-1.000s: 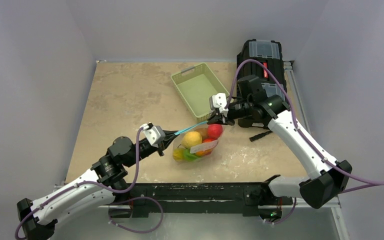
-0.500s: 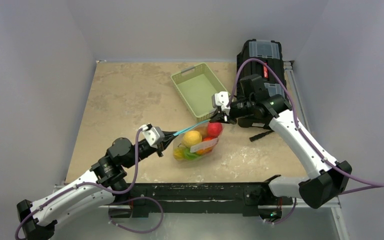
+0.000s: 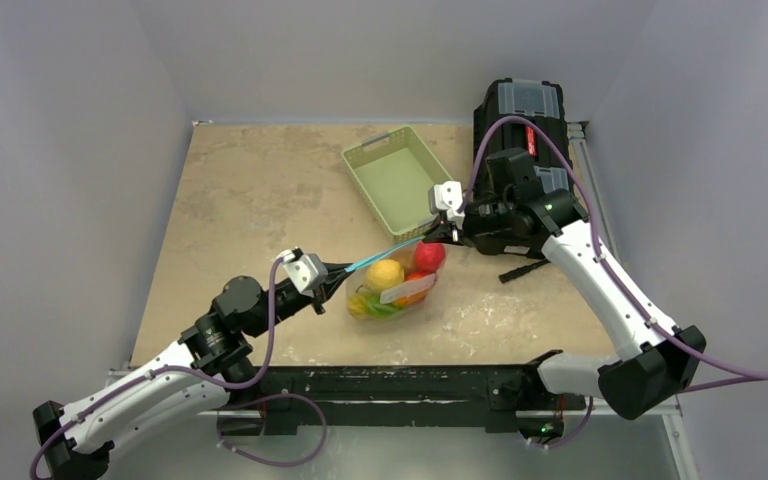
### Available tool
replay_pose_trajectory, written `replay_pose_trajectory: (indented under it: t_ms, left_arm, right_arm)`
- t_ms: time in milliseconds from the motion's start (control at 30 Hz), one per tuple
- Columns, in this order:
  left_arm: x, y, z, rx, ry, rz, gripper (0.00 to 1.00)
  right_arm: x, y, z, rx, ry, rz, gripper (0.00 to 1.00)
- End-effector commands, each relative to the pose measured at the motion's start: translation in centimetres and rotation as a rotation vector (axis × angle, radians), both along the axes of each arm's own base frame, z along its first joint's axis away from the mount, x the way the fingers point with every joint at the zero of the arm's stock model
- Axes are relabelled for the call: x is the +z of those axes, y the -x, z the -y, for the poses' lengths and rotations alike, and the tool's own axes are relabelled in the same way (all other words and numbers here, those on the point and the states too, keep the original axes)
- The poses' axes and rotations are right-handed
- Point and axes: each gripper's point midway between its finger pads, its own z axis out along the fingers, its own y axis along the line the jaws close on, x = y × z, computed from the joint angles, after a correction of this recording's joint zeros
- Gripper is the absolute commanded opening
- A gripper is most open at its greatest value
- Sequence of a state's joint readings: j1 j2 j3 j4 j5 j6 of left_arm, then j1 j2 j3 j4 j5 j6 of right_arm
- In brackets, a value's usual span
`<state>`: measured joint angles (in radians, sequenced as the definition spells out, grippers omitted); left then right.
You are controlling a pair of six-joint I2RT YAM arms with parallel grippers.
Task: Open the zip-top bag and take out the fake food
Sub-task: Unzip the zipper food storage bag at the center of the board.
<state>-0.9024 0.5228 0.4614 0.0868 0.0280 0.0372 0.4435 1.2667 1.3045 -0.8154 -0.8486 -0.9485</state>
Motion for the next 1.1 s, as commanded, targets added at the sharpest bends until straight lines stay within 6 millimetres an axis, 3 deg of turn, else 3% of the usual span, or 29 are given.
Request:
replay_pose_trajectory:
  t_ms: [0,1067]
  left_arm:
    - [0.4,-0.3,-0.5,0.031,0.022,0.002,0.0]
    - [0.3,-0.6,-1.3,0.071,0.021,0.006,0.0]
  right_arm:
    - [1.3,-0.5,1.0,-0.027,-0.01,0.069,0.0]
    - [1.1,-1.7,3.2,-0.097,0.021,0.087,0.0]
